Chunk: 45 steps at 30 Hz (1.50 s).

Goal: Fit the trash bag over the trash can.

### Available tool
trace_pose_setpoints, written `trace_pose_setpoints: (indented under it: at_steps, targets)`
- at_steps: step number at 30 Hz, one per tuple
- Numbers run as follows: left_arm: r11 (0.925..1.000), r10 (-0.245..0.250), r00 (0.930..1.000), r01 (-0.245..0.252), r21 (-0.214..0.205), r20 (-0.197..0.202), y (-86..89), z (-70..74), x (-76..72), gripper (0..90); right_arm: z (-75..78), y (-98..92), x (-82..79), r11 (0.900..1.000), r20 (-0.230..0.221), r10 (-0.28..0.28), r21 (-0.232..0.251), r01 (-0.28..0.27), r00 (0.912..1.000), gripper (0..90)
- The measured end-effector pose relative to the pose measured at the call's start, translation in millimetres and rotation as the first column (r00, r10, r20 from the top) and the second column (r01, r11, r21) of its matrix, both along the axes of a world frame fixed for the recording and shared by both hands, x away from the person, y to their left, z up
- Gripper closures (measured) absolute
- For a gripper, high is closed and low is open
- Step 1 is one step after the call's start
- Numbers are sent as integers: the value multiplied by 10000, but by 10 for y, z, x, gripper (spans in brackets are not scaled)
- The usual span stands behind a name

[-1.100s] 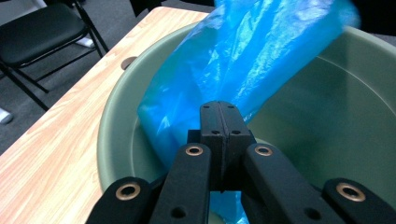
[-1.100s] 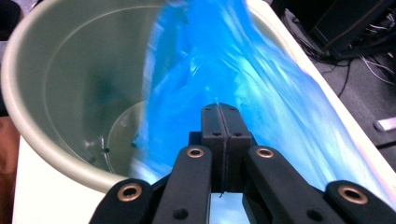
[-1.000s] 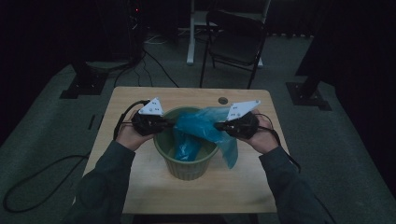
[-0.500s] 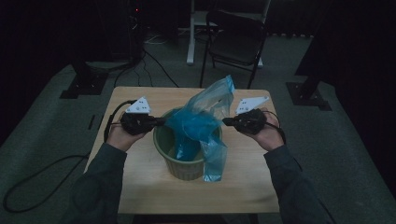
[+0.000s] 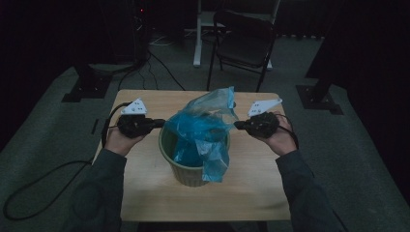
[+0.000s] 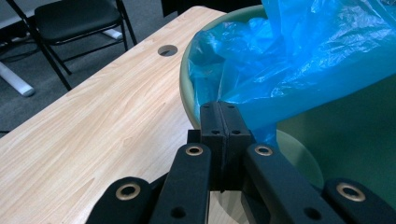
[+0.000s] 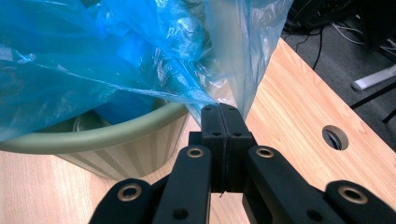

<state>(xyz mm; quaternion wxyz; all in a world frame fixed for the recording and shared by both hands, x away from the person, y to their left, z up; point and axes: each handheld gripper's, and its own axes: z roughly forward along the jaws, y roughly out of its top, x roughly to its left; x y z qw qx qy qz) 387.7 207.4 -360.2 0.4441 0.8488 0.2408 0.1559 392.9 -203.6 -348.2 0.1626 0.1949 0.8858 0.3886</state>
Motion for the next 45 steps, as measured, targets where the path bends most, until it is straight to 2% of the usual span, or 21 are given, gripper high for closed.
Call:
trace_pose_setpoints:
  at_steps: [9,13,17,24,26,29,33,39,40,41,43,44,45]
  targets:
    - [9994,307,9995,-307,-133,-23,91,4,2,900,13,-48,-17,10000,-32,-47,49,47,10000,900]
    - [9984,564,9975,-566,-38,-425,128,-56,60,900,-22,-10,-10,9999,-86,15,-152,-17,10000,900]
    - [9983,565,9956,-573,-80,-752,119,-142,121,900,-68,33,10,9997,-208,50,-248,-55,9998,900]
    - [9983,579,9945,-583,-21,-871,59,-206,159,900,-141,130,43,9991,-404,121,-399,-137,9991,892]
    - [9981,609,9946,-612,-11,-845,63,-207,150,900,-115,115,31,9997,-322,72,-241,-80,9995,826]
    - [9980,616,9946,-623,-64,-838,81,-205,141,900,-74,76,6,9999,-302,135,41,-134,9995,794]
    - [9973,692,9939,-712,-202,-863,119,-205,145,900,41,-41,-53,9972,-99,118,744,-110,9999,715]
    - [9977,637,9943,-655,-176,-857,95,-208,148,895,113,-68,-19,9903,35,-318,1355,310,9995,623]
    - [9977,637,9943,-655,-176,-857,95,-208,148,892,113,-68,-19,9903,35,-318,1355,310,9995,623]
    - [9977,630,9943,-648,-178,-862,86,-209,147,887,116,-23,10,9872,-72,-136,1591,146,9999,616]
    - [9978,629,9942,-647,-177,-867,86,-209,147,873,118,12,23,9867,-45,-176,1617,181,9998,621]
    - [9977,640,9942,-659,-188,-866,91,-207,145,858,119,32,34,9861,-41,-216,1649,220,9998,651]
    - [9975,659,9940,-679,-200,-875,97,-203,142,837,120,46,47,9861,-89,-203,1650,215,9998,732]
